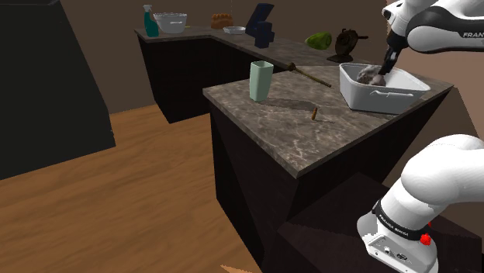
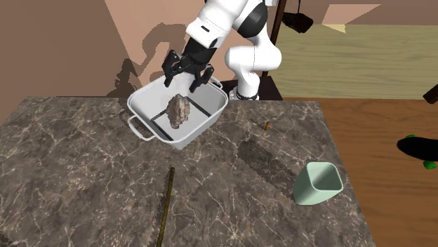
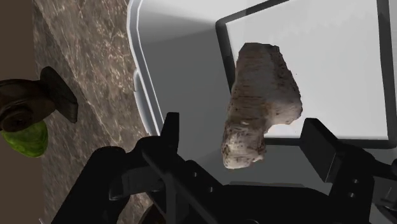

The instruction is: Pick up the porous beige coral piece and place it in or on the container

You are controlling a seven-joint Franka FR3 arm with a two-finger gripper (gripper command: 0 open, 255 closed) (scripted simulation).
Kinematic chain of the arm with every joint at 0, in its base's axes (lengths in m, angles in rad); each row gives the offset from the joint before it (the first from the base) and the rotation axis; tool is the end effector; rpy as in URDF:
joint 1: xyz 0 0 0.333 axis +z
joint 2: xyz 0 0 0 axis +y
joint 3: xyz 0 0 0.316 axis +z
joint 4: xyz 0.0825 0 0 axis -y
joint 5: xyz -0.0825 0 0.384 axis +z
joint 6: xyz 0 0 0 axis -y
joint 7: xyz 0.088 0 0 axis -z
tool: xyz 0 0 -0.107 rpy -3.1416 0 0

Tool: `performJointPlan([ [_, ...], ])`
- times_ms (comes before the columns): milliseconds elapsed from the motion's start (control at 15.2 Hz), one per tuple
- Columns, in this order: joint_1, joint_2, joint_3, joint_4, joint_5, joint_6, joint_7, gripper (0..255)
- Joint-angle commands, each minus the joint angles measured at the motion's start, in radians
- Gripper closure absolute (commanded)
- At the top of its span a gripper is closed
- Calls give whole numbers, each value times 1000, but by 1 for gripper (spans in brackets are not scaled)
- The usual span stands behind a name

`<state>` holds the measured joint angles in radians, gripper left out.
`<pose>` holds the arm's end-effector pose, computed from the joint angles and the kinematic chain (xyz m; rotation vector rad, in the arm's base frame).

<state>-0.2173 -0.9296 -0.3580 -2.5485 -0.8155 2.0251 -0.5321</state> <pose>0.2380 -0.2374 0.5744 2.4919 0.3281 0.1216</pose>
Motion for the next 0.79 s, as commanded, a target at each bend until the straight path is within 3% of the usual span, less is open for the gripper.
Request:
performJointPlan([
  [0,0,0,0,0,0,0,0,0],
  [198,0,0,0,0,0,0,0,0],
  [462,14,-47,86,64,69,-128,-21,0],
  [726,14,-47,86,64,70,-128,-21,0],
])
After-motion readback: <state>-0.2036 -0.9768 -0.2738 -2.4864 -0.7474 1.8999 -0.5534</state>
